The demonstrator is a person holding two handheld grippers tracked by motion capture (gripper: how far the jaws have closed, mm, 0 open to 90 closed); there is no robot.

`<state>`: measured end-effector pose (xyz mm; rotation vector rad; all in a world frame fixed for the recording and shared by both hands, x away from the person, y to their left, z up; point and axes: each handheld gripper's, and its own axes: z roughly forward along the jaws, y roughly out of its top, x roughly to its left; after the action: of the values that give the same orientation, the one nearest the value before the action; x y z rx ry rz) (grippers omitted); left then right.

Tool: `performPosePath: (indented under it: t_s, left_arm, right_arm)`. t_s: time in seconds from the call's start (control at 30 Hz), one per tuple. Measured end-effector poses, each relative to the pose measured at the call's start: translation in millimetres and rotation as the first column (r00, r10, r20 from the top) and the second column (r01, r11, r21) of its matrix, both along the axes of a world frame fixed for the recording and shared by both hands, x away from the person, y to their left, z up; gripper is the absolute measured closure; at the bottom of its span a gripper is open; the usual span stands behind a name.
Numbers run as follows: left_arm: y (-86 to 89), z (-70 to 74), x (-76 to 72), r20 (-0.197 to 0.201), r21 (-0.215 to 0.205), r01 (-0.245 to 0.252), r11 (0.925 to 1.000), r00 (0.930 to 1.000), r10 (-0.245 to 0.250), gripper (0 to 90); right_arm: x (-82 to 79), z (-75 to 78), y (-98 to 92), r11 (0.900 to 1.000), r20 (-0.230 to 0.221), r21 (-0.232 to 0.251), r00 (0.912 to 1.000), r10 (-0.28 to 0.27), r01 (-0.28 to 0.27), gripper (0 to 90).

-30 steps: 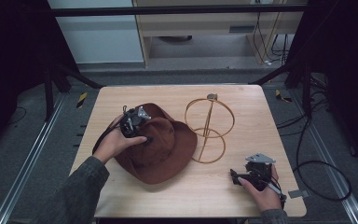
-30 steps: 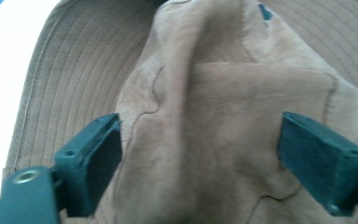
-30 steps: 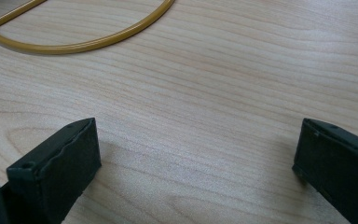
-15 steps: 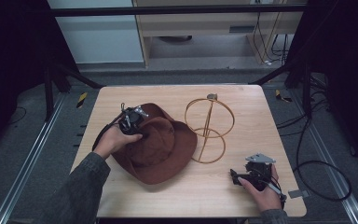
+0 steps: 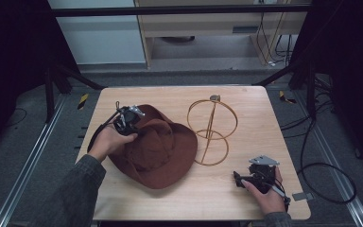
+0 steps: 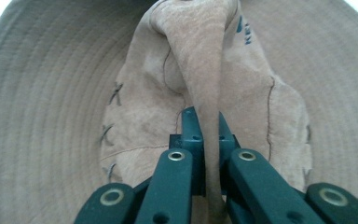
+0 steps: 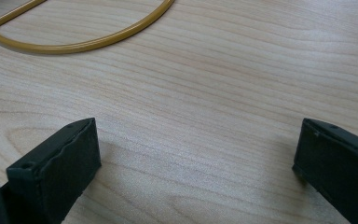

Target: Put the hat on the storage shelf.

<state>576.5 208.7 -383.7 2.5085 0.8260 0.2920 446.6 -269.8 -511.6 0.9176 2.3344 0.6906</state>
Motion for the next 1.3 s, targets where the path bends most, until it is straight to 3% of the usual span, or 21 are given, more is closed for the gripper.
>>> performPosePath:
  t_s: [0.1, 0.33, 0.5, 0.8, 0.93, 1.3]
  left_arm:
    - [5.8, 9.0, -5.4, 0.014, -0.019, -0.004, 0.9998, 0.9999, 0.004, 88.6]
    - [16.8, 27.4, -17.5, 0.048, -0.01, 0.005, 0.9999, 0.9988, -0.004, 88.6]
    - [23.2, 40.9, -25.7, 0.068, -0.036, 0.0, 0.9994, 0.9977, 0.002, 88.7]
    - [33.8, 74.3, -42.6, 0.117, -0.042, 0.011, 0.999, 0.9931, -0.006, 88.7]
    - [42.4, 84.3, -49.3, 0.13, -0.064, 0.005, 0.9979, 0.9915, 0.003, 88.7]
    - [68.9, 116.3, -73.6, 0.195, -0.105, -0.001, 0.9945, 0.9806, 0.022, 88.7]
  right_arm:
    - [0.0, 0.0, 0.0, 1.0, 0.001, 0.0, 1.0, -0.001, 0.001, 0.5]
    - [0.0, 0.0, 0.0, 1.0, 0.0, 0.0, 1.0, -0.002, 0.002, 0.5]
    - [0.0, 0.0, 0.0, 1.0, -0.001, 0.0, 1.0, 0.0, 0.0, 0.5]
    - [0.0, 0.0, 0.0, 1.0, 0.0, -0.001, 1.0, -0.002, 0.002, 0.5]
    - [-0.1, 0.0, 0.0, 1.0, 0.0, 0.0, 1.0, -0.001, 0.001, 0.5]
    - [-0.1, 0.0, 0.0, 1.0, 0.0, 0.0, 1.0, -0.001, 0.001, 0.5]
